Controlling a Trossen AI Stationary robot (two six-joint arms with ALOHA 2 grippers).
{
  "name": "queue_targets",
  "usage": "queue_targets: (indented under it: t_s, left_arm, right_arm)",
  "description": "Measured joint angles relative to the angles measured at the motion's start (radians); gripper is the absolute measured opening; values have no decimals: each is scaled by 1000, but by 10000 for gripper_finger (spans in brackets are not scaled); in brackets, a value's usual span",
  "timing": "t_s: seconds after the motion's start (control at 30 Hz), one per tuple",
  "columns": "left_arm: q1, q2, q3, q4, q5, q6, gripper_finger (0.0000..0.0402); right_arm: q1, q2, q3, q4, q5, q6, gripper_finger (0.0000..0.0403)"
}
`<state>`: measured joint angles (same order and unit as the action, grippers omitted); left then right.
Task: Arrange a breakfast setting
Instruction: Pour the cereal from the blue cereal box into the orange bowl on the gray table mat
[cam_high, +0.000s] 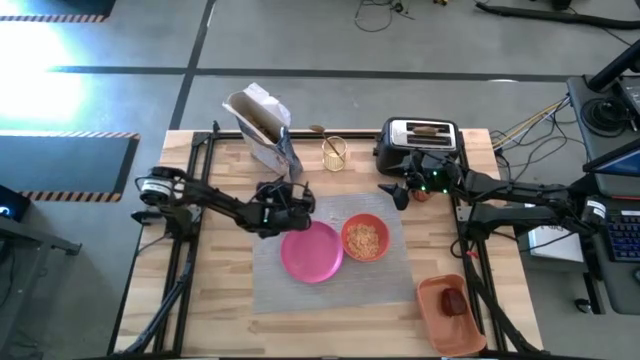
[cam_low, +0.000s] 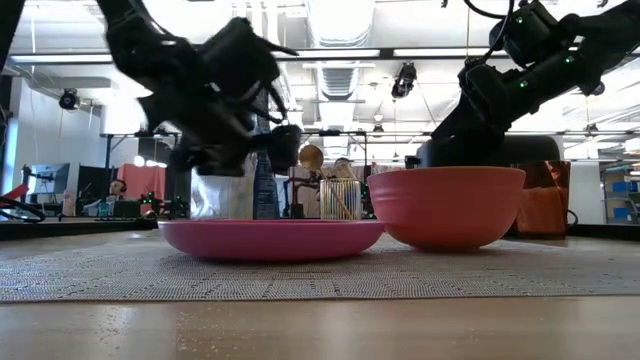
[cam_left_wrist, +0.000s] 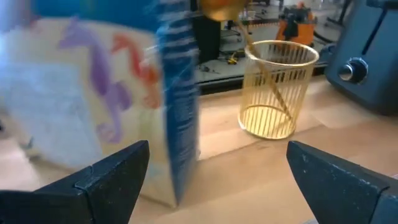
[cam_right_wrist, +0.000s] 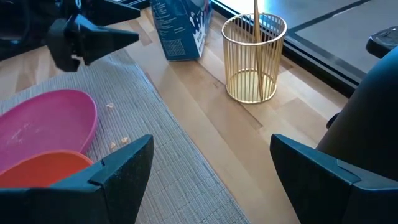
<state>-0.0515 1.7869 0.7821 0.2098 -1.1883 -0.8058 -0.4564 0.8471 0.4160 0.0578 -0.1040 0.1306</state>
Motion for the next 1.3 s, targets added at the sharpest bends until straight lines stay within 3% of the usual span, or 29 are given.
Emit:
queue_targets:
  t_s: [0.1, 0.3, 0.47, 0.93, 1.3]
  left_arm:
    - [26, 35, 60, 1, -13, 58, 364]
    - [85, 123, 168, -6, -84, 21, 364]
    - [117, 172, 243, -123, -132, -27, 364]
    - [141, 180, 285, -812, -105, -734, 364]
    - [97, 178, 285, -1164, 42, -1060, 364]
  right_arm:
    - [0, 0, 0, 0, 0, 0, 311]
    - [0, 0, 0, 0, 0, 0, 311]
    - [0, 0, 0, 0, 0, 0, 311]
    - [0, 0, 0, 0, 0, 0, 311]
    - [0, 0, 0, 0, 0, 0, 311]
